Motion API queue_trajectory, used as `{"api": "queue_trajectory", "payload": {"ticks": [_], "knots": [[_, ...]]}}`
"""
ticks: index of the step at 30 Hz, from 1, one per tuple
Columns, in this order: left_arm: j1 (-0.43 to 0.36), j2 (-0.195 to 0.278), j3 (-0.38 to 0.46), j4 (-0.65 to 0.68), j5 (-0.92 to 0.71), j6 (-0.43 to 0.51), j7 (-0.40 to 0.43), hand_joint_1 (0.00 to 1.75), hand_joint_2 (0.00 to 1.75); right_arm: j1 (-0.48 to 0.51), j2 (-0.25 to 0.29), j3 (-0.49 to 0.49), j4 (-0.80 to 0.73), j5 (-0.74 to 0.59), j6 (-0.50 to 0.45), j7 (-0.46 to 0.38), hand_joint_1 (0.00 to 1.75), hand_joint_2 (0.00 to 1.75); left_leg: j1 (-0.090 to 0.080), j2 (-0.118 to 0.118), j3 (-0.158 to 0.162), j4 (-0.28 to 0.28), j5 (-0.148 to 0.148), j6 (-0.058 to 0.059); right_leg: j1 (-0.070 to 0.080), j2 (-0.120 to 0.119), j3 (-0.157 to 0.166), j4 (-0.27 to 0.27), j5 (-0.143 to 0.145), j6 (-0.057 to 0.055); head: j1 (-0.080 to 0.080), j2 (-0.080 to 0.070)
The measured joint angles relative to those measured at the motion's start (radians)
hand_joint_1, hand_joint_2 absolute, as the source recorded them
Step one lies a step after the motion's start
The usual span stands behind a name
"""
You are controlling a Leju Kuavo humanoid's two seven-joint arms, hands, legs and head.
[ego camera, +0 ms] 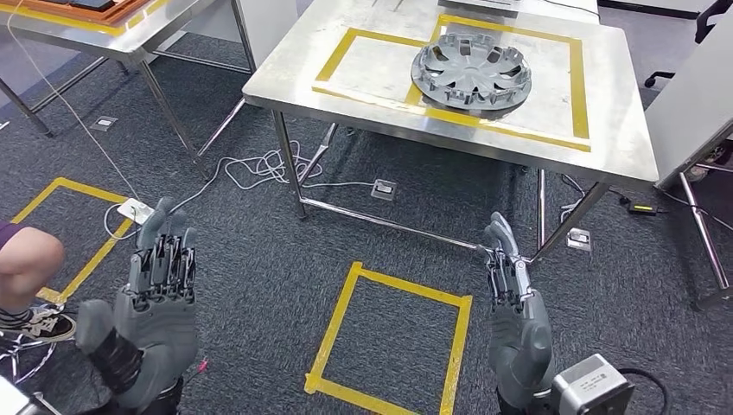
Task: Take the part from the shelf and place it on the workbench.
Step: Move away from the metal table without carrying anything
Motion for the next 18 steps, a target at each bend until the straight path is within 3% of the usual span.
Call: {"api": "queue_trajectory", "payload": {"ticks": [2,4,7,9,11,12,13,14,15,16,18], "knots": [[-0.001,0.001,0.001,0.0,0.002,-0.001,0.0,0.0,0.0,-0.001,0.0,0.0,0.0,0.0,-0.001,0.0,0.0,0.0,-0.001,-0.011,0.09,-0.125,0.014,0.009,0.001,0.007,-0.022,0.017,0.007,0.007,-0.004,0.0],[-0.001,0.001,0.001,0.0,0.003,-0.002,-0.002,0.0,0.0,-0.001,0.0,0.0,0.0,0.0,-0.003,0.0,0.0,0.0,-0.004,-0.019,0.136,-0.193,0.0,0.017,0.001,0.011,-0.037,0.029,0.016,0.018,-0.004,0.0],[-0.002,0.001,0.001,0.0,0.003,-0.002,-0.003,0.0,0.0,0.0,-0.001,0.0,0.0,0.0,-0.004,0.0,0.0,0.0,-0.004,-0.01,0.126,-0.203,0.017,0.036,-0.002,0.017,-0.053,0.037,0.023,0.036,-0.002,0.0],[-0.002,0.0,0.001,0.0,0.003,-0.002,-0.003,0.0,0.0,0.0,-0.002,0.0,0.0,0.0,-0.005,0.0,0.0,0.0,0.0,-0.002,0.109,-0.207,0.035,0.048,-0.007,0.016,-0.082,0.096,-0.034,0.049,0.008,0.0],[-0.002,0.0,0.001,0.0,0.003,-0.003,-0.002,0.0,0.0,0.0,-0.002,0.0,0.0,-0.001,-0.005,0.0,0.0,0.0,-0.002,0.005,0.085,-0.205,0.053,0.053,-0.015,0.013,-0.12,0.218,-0.12,0.062,0.021,0.0],[-0.001,0.0,0.001,0.0,0.003,-0.003,-0.002,0.0,0.0,0.0,-0.002,0.0,0.0,-0.001,-0.005,0.0,0.0,0.0,-0.003,0.01,0.07,-0.204,0.063,0.053,-0.018,0.012,-0.129,0.274,-0.144,0.066,0.026,0.0],[-0.001,0.0,0.001,0.0,0.003,-0.003,-0.002,0.0,0.0,0.0,-0.002,0.0,0.0,-0.001,-0.005,0.0,0.0,0.0,-0.003,0.014,0.055,-0.203,0.073,0.052,-0.02,0.012,-0.127,0.302,-0.147,0.068,0.029,0.0],[-0.001,0.0,0.001,0.0,0.003,-0.003,-0.002,0.0,0.0,0.0,-0.002,0.0,0.0,-0.001,-0.006,0.0,0.0,0.0,-0.003,0.019,0.041,-0.201,0.082,0.051,-0.021,0.011,-0.11,0.299,-0.131,0.069,0.032,0.0],[-0.001,0.0,0.001,0.0,0.003,-0.003,-0.003,0.0,0.0,0.0,-0.002,0.0,0.0,-0.001,-0.006,0.0,0.0,0.0,-0.003,0.023,0.028,-0.199,0.09,0.049,-0.021,0.009,-0.074,0.257,-0.102,0.068,0.035,0.0],[-0.001,0.0,0.001,0.0,0.003,-0.003,-0.003,0.0,0.0,0.0,-0.002,0.0,0.0,-0.001,-0.006,0.0,0.0,0.0,-0.003,0.027,0.018,-0.197,0.098,0.047,-0.02,0.003,-0.028,0.19,-0.084,0.065,0.038,0.0],[0.0,0.0,0.001,0.0,0.003,-0.003,-0.003,0.0,0.0,-0.001,-0.002,0.0,0.0,-0.001,-0.006,0.0,0.0,0.0,-0.003,0.036,0.006,-0.197,0.115,0.037,-0.013,-0.015,0.061,0.055,-0.08,0.054,0.039,0.0]]}}
